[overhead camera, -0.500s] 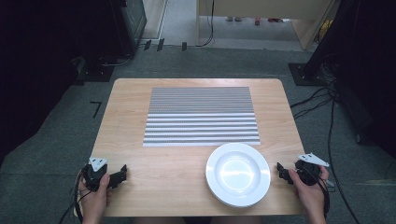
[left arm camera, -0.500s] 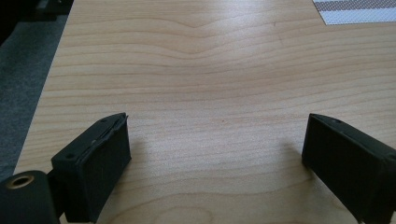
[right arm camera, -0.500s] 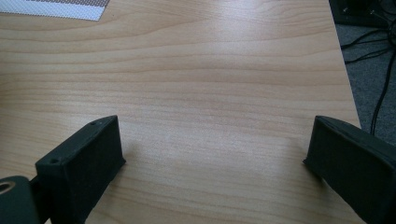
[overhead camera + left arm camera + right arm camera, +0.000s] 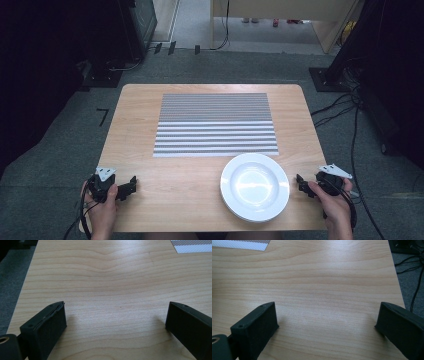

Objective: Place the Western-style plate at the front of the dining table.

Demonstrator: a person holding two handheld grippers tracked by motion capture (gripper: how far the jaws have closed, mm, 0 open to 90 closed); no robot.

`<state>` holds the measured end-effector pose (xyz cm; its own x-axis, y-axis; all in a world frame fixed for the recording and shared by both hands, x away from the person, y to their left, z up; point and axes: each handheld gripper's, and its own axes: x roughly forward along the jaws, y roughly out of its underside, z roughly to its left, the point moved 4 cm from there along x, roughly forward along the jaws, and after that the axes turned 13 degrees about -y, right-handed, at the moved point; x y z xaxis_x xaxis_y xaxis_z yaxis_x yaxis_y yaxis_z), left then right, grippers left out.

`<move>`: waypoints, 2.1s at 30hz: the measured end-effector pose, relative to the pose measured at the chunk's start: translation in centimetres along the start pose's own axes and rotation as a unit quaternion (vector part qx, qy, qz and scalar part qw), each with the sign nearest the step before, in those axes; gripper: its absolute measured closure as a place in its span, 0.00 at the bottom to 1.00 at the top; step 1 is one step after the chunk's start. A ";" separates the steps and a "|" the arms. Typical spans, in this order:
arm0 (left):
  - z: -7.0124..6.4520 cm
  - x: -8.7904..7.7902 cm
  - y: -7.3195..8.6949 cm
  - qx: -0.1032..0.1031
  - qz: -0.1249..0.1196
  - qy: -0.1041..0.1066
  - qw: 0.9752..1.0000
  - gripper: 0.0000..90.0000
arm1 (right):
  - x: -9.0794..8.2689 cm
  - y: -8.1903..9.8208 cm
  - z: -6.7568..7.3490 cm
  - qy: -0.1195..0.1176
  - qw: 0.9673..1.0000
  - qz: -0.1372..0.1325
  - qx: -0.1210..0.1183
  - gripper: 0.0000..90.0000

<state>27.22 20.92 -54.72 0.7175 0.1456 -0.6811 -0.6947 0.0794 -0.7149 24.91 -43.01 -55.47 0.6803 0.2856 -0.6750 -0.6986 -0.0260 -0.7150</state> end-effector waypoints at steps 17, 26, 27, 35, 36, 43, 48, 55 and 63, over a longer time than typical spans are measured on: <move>-2.5 -2.2 -2.1 -0.009 -0.034 0.013 0.999 0.04 | 0.1 -0.1 0.1 0.004 1.000 -0.002 0.006 0.03; -5.3 -3.0 -3.6 0.006 -0.045 0.044 0.998 0.04 | 0.1 -0.1 0.2 0.008 1.000 -0.002 0.010 0.03; -5.6 -3.1 -3.8 0.006 -0.048 0.046 0.998 0.04 | 0.1 -0.1 0.2 0.009 1.000 -0.002 0.010 0.03; -8.6 -3.6 -4.9 0.022 -0.055 0.072 0.996 0.04 | 0.1 -0.1 0.2 0.010 1.000 -0.002 0.011 0.03; -8.6 -3.6 -4.9 0.022 -0.055 0.072 0.996 0.04 | 0.2 -0.1 0.2 0.010 1.000 -0.002 0.011 0.03; -12.0 -3.9 -5.4 0.045 -0.057 0.097 0.993 0.04 | 0.2 -0.1 0.2 0.010 1.000 -0.002 0.011 0.03; -13.7 -4.1 -5.6 0.051 -0.058 0.112 0.991 0.04 | 0.2 -0.1 0.2 0.011 1.000 -0.001 0.012 0.03; -16.2 -4.6 -6.3 0.065 -0.063 0.136 0.987 0.04 | 0.2 -0.1 0.2 0.010 1.000 -0.001 0.011 0.03; -18.1 -5.1 -6.9 0.073 -0.070 0.152 0.983 0.04 | 0.3 -0.2 0.2 0.011 1.000 -0.001 0.011 0.02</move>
<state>29.28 1.77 -49.15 0.7726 -0.1772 -0.6097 -0.5722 0.2219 -0.7896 25.15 -42.70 -55.47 0.6864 0.2653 -0.6771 -0.7015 -0.0041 -0.7127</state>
